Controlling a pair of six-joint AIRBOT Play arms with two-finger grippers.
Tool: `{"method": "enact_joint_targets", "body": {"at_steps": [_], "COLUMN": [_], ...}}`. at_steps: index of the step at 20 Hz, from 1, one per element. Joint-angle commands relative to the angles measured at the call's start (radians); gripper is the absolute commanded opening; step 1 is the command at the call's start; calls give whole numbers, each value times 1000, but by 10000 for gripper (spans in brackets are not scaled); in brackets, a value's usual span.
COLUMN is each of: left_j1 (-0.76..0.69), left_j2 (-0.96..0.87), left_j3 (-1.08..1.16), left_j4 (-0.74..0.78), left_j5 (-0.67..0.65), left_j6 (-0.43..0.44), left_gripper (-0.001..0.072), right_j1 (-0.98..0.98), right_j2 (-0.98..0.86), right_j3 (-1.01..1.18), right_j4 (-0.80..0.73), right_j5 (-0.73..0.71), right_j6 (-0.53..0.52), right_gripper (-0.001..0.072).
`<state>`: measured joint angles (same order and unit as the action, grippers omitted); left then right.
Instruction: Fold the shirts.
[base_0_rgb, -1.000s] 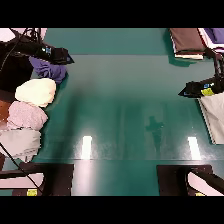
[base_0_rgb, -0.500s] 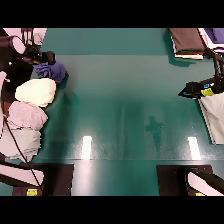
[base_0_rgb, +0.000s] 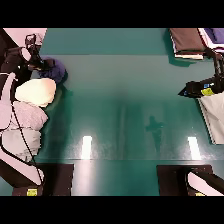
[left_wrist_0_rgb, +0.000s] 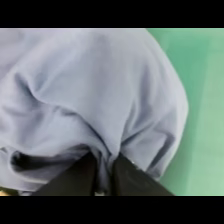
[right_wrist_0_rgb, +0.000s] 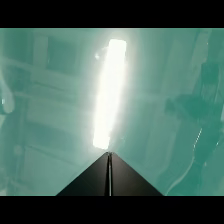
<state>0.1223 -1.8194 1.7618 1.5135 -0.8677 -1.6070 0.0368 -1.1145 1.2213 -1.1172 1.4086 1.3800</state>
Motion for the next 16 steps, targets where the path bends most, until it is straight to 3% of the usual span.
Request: {"method": "enact_joint_targets", "body": {"at_steps": [1, 5, 9, 12, 16], "left_j1": [-5, -69, -212, -353, -570], "left_j2": [40, 266, 507, 552, 547], "left_j3": [129, 265, 274, 272, 78], "left_j4": [-9, -9, -11, -11, -15], "left_j5": [-111, -220, -392, -556, -548], "left_j6": [6, 85, 97, 68, 14], "left_gripper": [27, 27, 27, 27, 28], "right_j1": [0, 1, 1, 1, 1], "right_j2": [0, 0, 0, 0, 2], "right_j3": [17, 159, 297, 358, 368], "right_j4": [0, -1, 0, 0, 0], "right_j5": [-16, -69, -157, -171, -141], "right_j6": [0, 0, 0, 0, 0], "right_gripper": [16, 16, 16, 16, 16]}}
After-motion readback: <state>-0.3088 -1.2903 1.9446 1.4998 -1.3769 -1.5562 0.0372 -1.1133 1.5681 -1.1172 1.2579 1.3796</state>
